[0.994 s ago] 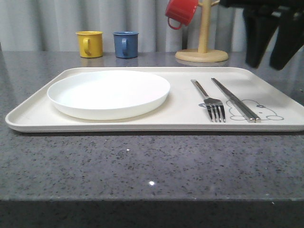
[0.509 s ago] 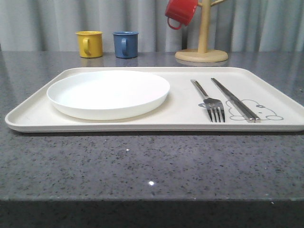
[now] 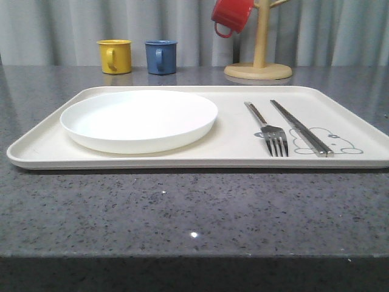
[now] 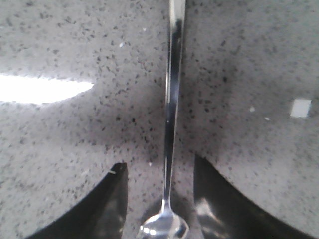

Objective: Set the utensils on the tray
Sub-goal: 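Raise the right gripper and grasp the spoon on the table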

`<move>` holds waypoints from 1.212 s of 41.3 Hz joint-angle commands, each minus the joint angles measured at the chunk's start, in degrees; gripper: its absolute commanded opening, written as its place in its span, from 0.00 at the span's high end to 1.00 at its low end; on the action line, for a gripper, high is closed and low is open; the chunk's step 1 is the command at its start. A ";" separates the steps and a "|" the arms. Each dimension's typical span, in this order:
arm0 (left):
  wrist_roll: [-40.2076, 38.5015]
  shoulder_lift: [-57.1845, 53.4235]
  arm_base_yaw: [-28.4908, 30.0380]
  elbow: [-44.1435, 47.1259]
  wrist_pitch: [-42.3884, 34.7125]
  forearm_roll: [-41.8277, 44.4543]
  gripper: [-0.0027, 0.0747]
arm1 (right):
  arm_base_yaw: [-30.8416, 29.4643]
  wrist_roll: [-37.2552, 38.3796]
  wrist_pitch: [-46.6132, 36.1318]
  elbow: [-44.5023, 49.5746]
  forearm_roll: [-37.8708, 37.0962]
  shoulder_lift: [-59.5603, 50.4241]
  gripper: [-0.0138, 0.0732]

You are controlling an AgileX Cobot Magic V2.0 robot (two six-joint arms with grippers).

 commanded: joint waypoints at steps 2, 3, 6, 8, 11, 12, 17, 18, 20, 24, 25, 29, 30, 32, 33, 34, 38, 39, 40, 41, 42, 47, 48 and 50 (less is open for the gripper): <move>-0.52 0.46 -0.35 -1.41 -4.11 -0.13 0.56 | -0.52 -0.85 5.60 -1.45 -0.53 -0.08 0.45; -0.52 0.46 -0.35 -1.41 -4.11 -0.13 0.56 | -0.52 -0.85 5.67 -1.45 -0.53 0.22 0.45; -0.52 0.46 -0.35 -1.41 -4.11 -0.13 0.56 | -0.52 -0.85 5.72 -1.45 -0.54 0.81 0.45; -0.52 0.46 -0.35 -1.41 -4.11 -0.13 0.56 | -0.52 -0.85 5.58 -1.45 -0.60 1.12 0.45; -0.52 0.46 -0.35 -1.41 -4.11 -0.13 0.56 | -0.52 -0.85 5.53 -1.45 -0.72 1.33 0.45; -0.52 0.46 -0.35 -1.41 -4.11 -0.13 0.56 | -0.58 -0.85 5.53 -1.45 -0.77 1.33 0.45; -0.52 0.46 -0.35 -1.41 -4.11 -0.13 0.56 | -1.08 -0.85 6.45 -1.45 -0.77 1.33 0.46; -0.52 0.46 -0.35 -1.41 -4.11 -0.13 0.56 | -1.26 -0.85 6.45 -1.45 -0.70 1.33 0.47; -0.52 0.46 -0.35 -1.41 -4.11 -0.13 0.56 | -1.69 -0.85 6.45 -1.45 -0.55 1.33 0.50; -0.52 0.46 -0.35 -1.41 -4.11 -0.13 0.56 | -2.37 -0.80 6.45 -1.45 0.61 1.33 0.57; -0.52 0.46 -0.35 -1.41 -4.11 -0.13 0.56 | -2.48 -0.80 6.45 -1.45 0.91 1.33 0.59; -0.52 0.46 -0.35 -1.41 -4.11 -0.13 0.56 | -2.76 -0.80 6.45 -1.45 1.85 1.33 0.64; -0.52 0.46 -0.35 -1.41 -4.11 -0.13 0.56 | -2.76 -0.80 6.45 -1.45 1.91 1.33 0.65; -0.52 0.46 -0.35 -1.41 -4.11 -0.13 0.56 | -2.76 -0.80 6.45 -1.45 1.91 1.33 0.66; -0.52 0.46 -0.35 -1.41 -4.11 -0.13 0.56 | -2.76 -0.80 6.45 -1.45 2.01 1.33 0.67; -0.52 0.46 -0.35 -1.41 -4.11 -0.13 0.56 | -2.76 -0.80 6.45 -1.45 2.14 1.33 0.68; -0.52 0.46 -0.35 -1.41 -4.11 -0.13 0.56 | -2.76 -0.80 6.45 -1.45 2.41 1.33 0.71; -0.52 0.46 -0.35 -1.41 -4.11 -0.13 0.56 | -2.76 -0.80 6.45 -1.45 2.48 1.33 0.72; -0.52 0.46 -0.35 -1.41 -4.11 -0.13 0.56 | -2.76 -0.80 6.45 -1.45 2.48 1.33 0.73; -0.52 0.46 -0.35 -1.41 -4.11 -0.13 0.56 | -2.76 -0.80 6.45 -1.45 2.48 1.33 0.74; -0.52 0.46 -0.35 -1.41 -4.11 -0.13 0.56 | -2.76 -0.80 6.45 -1.45 2.52 1.33 0.75; -0.52 0.46 -0.35 -1.41 -4.11 -0.13 0.56 | -2.76 -0.14 6.45 -1.45 2.81 0.92 0.76; -0.52 0.46 -0.35 -1.41 -4.11 -0.13 0.56 | -2.76 0.03 6.45 -1.45 2.87 0.71 0.76; -0.52 0.46 -0.35 -1.41 -4.11 -0.13 0.56 | -2.76 0.20 6.45 -1.60 3.05 0.14 0.76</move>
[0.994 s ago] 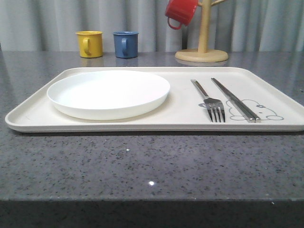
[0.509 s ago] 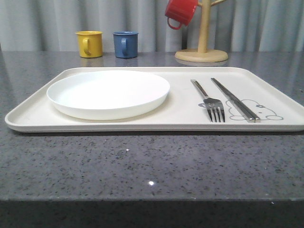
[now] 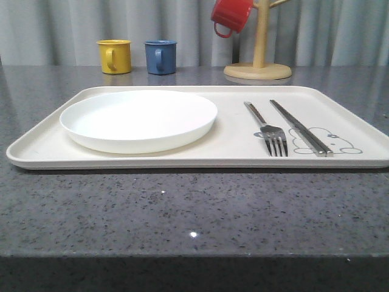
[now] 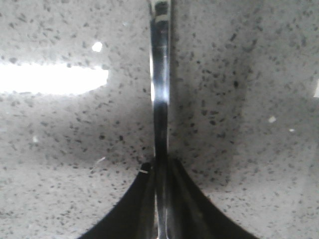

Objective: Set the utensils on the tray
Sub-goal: 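Raise the right gripper and grasp the spoon on the table, then lower the spoon with the right gripper beside the chopsticks on the tray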

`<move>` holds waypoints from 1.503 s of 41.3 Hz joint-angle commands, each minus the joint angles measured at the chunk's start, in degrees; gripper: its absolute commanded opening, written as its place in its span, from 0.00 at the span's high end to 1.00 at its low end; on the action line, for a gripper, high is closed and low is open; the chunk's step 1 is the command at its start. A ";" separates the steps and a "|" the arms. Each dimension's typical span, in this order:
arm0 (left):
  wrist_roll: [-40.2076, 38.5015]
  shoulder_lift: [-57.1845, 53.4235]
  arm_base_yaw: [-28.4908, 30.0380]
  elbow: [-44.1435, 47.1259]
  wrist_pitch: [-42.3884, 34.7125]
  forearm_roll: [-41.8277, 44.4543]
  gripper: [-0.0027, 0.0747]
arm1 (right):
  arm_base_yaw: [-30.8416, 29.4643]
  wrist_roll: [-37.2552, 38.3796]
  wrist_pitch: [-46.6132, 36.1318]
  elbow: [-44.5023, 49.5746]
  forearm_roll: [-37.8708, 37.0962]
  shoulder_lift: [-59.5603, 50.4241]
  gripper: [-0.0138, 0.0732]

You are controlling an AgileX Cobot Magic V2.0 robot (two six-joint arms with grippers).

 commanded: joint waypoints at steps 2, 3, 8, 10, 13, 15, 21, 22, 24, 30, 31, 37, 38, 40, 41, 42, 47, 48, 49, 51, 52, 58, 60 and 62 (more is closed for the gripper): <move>-0.52 0.46 -0.35 -1.41 -4.11 -0.13 0.56 | -0.47 0.09 6.72 -1.60 0.51 -4.69 0.76; -0.52 0.46 -0.35 -1.41 -4.11 -0.13 0.56 | -0.47 0.16 6.72 -1.60 0.70 -5.27 0.76; -0.52 0.46 -0.35 -1.41 -4.11 -0.13 0.56 | -0.42 0.67 6.72 -1.68 3.85 -8.79 0.76; -0.52 0.46 -0.35 -1.41 -4.11 -0.13 0.56 | -0.42 0.67 6.72 -1.68 5.62 -10.10 0.76; -0.52 0.46 -0.35 -1.41 -4.11 -0.13 0.56 | -0.12 0.67 6.72 -1.68 8.66 -12.08 0.76; -0.52 0.46 -0.35 -1.41 -4.11 -0.13 0.56 | 0.37 0.67 6.72 -1.68 10.61 -13.37 0.76; -0.52 0.46 -0.35 -1.41 -4.11 -0.13 0.56 | 4.65 0.72 6.72 -1.68 15.12 -15.73 0.76; -0.52 0.46 -0.35 -1.41 -4.11 -0.13 0.56 | 5.56 0.72 6.67 -1.68 15.85 -15.79 0.76; -0.52 0.46 -0.35 -1.41 -4.11 -0.13 0.56 | 7.81 0.72 6.66 -1.68 17.59 -15.79 0.76; -0.52 0.46 -0.35 -1.41 -4.11 -0.13 0.56 | 14.49 4.13 3.84 -1.68 19.62 -15.51 0.76; -0.52 0.46 -0.35 -1.41 -4.11 -0.13 0.56 | 15.34 4.99 3.17 -1.68 19.62 -15.51 0.76; -0.52 0.46 -0.35 -1.41 -4.11 -0.13 0.56 | 19.86 8.75 -0.29 -1.68 19.62 -15.51 0.76; -0.52 0.46 -0.35 -1.41 -4.11 -0.13 0.56 | 20.16 9.04 -0.55 -1.68 19.62 -15.51 0.76; -0.52 0.46 -0.35 -1.41 -4.11 -0.13 0.56 | 20.94 9.57 -1.11 -1.68 19.52 -15.51 0.76; -0.52 0.46 -0.35 -1.41 -4.11 -0.13 0.56 | 21.03 9.91 -1.31 -1.68 19.52 -15.51 0.76; -0.52 0.46 -0.35 -1.41 -4.11 -0.13 0.56 | 21.14 10.40 -1.50 -1.68 19.48 -15.51 0.76; -0.52 0.46 -0.35 -1.41 -4.11 -0.13 0.56 | 21.14 13.32 -1.88 -1.68 19.24 -15.22 0.76; -0.52 0.46 -0.35 -1.41 -4.11 -0.13 0.56 | 21.14 13.82 -2.09 -1.68 18.86 -15.09 0.76; -0.52 0.46 -0.35 -1.41 -4.11 -0.13 0.56 | 21.14 14.25 -2.15 -1.68 18.56 -14.69 0.76; -0.52 0.46 -0.35 -1.41 -4.11 -0.13 0.56 | 21.14 15.20 -2.23 -1.68 17.93 -14.00 0.76; -0.52 0.46 -0.35 -1.41 -4.11 -0.13 0.56 | 21.14 15.51 -2.23 -1.68 17.81 -13.49 0.76; -0.52 0.46 -0.35 -1.41 -4.11 -0.13 0.56 | 21.14 16.21 -2.55 -1.68 17.81 -9.89 0.76; -0.52 0.46 -0.35 -1.41 -4.11 -0.13 0.56 | 21.14 16.35 -2.79 -1.68 17.81 -9.02 0.76; -0.52 0.46 -0.35 -1.41 -4.11 -0.13 0.56 | 21.14 16.78 -3.09 -1.68 17.81 -8.08 0.76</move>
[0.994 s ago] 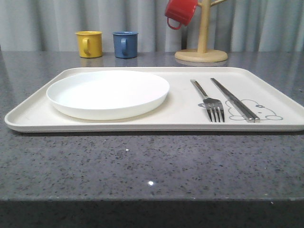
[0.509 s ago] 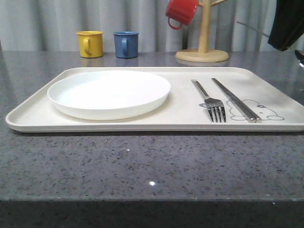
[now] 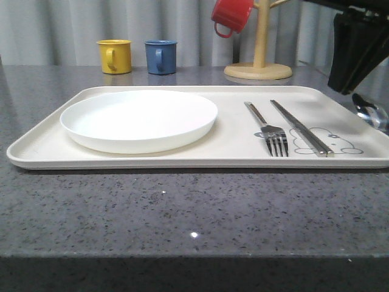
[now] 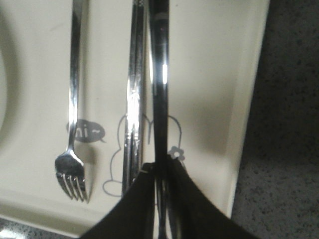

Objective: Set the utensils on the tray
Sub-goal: 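Lower the spoon with the right gripper beside the chopsticks on the tray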

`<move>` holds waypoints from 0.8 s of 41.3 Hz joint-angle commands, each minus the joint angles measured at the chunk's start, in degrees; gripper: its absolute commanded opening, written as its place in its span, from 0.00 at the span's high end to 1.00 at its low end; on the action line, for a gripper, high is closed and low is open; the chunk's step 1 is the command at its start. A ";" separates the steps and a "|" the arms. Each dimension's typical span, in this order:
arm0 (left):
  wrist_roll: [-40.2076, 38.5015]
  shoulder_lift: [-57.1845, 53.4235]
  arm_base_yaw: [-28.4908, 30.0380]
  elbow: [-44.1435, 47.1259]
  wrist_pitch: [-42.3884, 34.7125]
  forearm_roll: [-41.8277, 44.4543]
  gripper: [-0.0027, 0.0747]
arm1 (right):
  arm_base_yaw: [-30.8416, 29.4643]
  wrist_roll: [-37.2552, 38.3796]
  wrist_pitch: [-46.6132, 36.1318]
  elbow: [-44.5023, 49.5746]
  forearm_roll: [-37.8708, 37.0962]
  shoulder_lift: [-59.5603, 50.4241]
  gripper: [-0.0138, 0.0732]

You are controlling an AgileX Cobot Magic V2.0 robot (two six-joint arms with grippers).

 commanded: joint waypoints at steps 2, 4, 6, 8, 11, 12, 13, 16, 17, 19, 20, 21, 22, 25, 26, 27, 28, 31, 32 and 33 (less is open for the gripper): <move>-0.52 0.46 -0.35 -1.41 -4.11 -0.13 0.56 | 0.00 0.75 -2.25 -1.68 0.23 0.06 0.76; -0.52 0.46 -0.35 -1.41 -4.11 -0.13 0.56 | 0.00 0.88 -2.79 -1.68 0.23 0.82 0.76; -0.52 0.46 -0.35 -1.41 -4.11 -0.13 0.56 | 0.00 0.88 -3.14 -1.68 0.18 1.58 0.76; -0.52 0.46 -0.35 -1.41 -4.11 -0.13 0.56 | 0.00 0.88 -3.29 -1.68 0.18 2.10 0.76; -0.52 0.46 -0.35 -1.41 -4.11 -0.13 0.56 | 0.00 0.88 -3.53 -1.68 -0.03 2.69 0.76; -0.52 0.46 -0.35 -1.41 -4.11 -0.13 0.56 | 0.00 0.88 -3.54 -1.68 -0.16 2.93 0.76; -0.52 0.46 -0.35 -1.41 -4.11 -0.13 0.56 | 0.00 0.88 -3.66 -1.68 -0.42 3.05 0.76; -0.52 0.46 -0.35 -1.41 -4.11 -0.13 0.56 | 0.00 0.88 -3.66 -1.68 -1.29 3.64 0.76; -0.52 0.46 -0.35 -1.41 -4.11 -0.13 0.56 | 0.00 0.88 -3.66 -1.68 -1.57 3.83 0.76; -0.52 0.46 -0.35 -1.41 -4.11 -0.13 0.56 | 0.00 0.88 -3.66 -1.68 -1.90 4.20 0.76; -0.52 0.46 -0.35 -1.41 -4.11 -0.13 0.56 | 0.00 0.88 -3.62 -1.68 -1.89 4.31 0.76; -0.52 0.46 -0.35 -1.41 -4.11 -0.13 0.56 | 0.00 0.88 -3.60 -1.68 -1.91 4.55 0.76; -0.52 0.46 -0.35 -1.41 -4.11 -0.13 0.56 | 0.00 0.88 -3.60 -1.68 -1.91 4.62 0.76; -0.52 0.46 -0.35 -1.41 -4.11 -0.13 0.56 | 0.00 0.88 -3.65 -1.68 -1.91 4.77 0.76; -0.52 0.46 -0.35 -1.41 -4.11 -0.13 0.56 | 0.00 0.88 -3.72 -1.68 -1.91 4.77 0.76; -0.52 0.46 -0.35 -1.41 -4.11 -0.13 0.56 | 0.00 0.88 -3.87 -1.68 -1.91 4.77 0.76; -0.52 0.46 -0.35 -1.41 -4.11 -0.13 0.56 | 0.00 0.88 -3.99 -1.68 -1.91 4.77 0.76; -0.52 0.46 -0.35 -1.41 -4.11 -0.13 0.56 | 0.00 0.88 -4.37 -1.68 -1.91 4.77 0.72; -0.52 0.46 -0.35 -1.41 -4.11 -0.13 0.56 | 0.00 0.88 -4.60 -1.68 -1.91 4.77 0.70; -0.52 0.46 -0.35 -1.41 -4.11 -0.13 0.56 | 0.00 0.88 -4.76 -1.68 -1.91 4.77 0.67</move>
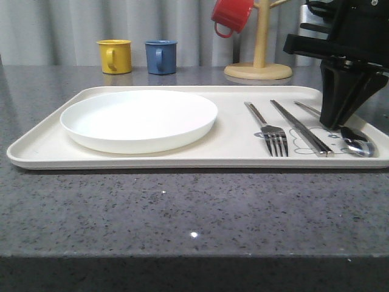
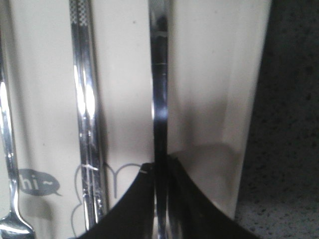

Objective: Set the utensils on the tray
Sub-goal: 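Lower the spoon with the right gripper beside the chopsticks on the tray, then open the right gripper and lift it away from the spoon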

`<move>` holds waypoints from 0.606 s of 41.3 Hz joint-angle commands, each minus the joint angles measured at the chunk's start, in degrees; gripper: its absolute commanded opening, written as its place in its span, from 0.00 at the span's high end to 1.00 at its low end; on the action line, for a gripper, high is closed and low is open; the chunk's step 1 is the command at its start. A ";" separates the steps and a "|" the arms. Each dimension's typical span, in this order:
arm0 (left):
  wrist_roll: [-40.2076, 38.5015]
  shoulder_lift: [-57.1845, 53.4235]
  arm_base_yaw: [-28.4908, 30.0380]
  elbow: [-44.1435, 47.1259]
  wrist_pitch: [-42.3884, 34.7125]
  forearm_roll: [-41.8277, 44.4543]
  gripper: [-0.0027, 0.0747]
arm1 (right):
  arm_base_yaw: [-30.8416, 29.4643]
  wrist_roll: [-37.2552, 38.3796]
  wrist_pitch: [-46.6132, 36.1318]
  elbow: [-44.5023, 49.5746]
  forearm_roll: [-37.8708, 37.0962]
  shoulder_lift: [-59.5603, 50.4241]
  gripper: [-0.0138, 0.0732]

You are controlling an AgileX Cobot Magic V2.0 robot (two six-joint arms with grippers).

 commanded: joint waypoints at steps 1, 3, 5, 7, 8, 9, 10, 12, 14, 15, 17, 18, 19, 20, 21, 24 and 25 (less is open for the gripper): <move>-0.52 0.46 -0.35 -1.41 -4.11 -0.13 0.56 | 0.00 -0.19 -1.69 -1.58 -0.01 -2.22 0.65; -0.52 0.46 -0.35 -1.41 -4.11 -0.13 0.56 | 0.00 -0.19 -1.86 -1.58 -0.01 -2.22 0.61; -0.52 0.46 -0.35 -1.41 -4.11 -0.13 0.56 | 0.00 -0.19 -2.05 -1.58 -0.01 -2.22 0.56; -0.52 0.46 -0.35 -1.41 -4.11 -0.13 0.56 | 0.00 -0.19 -2.24 -1.58 -0.01 -2.31 0.53; -0.52 0.46 -0.35 -1.41 -4.11 -0.13 0.56 | 0.00 -0.24 -2.38 -1.58 -0.07 -2.36 0.52; -0.52 0.46 -0.35 -1.41 -4.11 -0.13 0.56 | 0.00 -0.24 -2.57 -1.58 -0.06 -2.52 0.51; -0.52 0.46 -0.35 -1.41 -4.11 -0.13 0.56 | 0.00 -0.24 -2.84 -1.58 -0.06 -2.81 0.51; -0.52 0.46 -0.35 -1.41 -4.11 -0.13 0.56 | 0.00 -0.24 -3.10 -1.58 -0.61 -3.32 0.51; -0.52 0.46 -0.35 -1.41 -4.11 -0.13 0.56 | 0.00 -0.24 -3.61 -1.63 -1.33 -4.31 0.51; -0.52 0.46 -0.35 -1.41 -4.11 -0.13 0.56 | 0.00 -0.24 -3.61 -1.65 -1.93 -4.88 0.51; -0.52 0.46 -0.35 -1.41 -4.11 -0.13 0.56 | 0.00 -0.24 -3.66 -1.65 -2.86 -6.44 0.51; -0.52 0.46 -0.35 -1.41 -4.11 -0.13 0.56 | 0.00 -0.41 -3.66 -1.65 -3.27 -6.95 0.51; -0.52 0.46 -0.35 -1.41 -4.11 -0.13 0.56 | 0.00 -0.81 -3.61 -1.65 -3.75 -8.05 0.51; -0.52 0.46 -0.35 -1.41 -4.11 -0.13 0.56 | 0.00 -1.42 -3.45 -1.65 -4.09 -9.25 0.51; -0.52 0.46 -0.35 -1.41 -4.11 -0.13 0.56 | 0.00 -2.09 -3.38 -1.65 -4.33 -9.90 0.51; -0.52 0.46 -0.35 -1.41 -4.11 -0.13 0.56 | 0.00 -5.50 -3.05 -1.52 -4.33 -13.54 0.51; -0.52 0.46 -0.35 -1.41 -4.11 -0.13 0.56 | 0.00 -6.26 -3.05 -1.46 -4.33 -14.67 0.51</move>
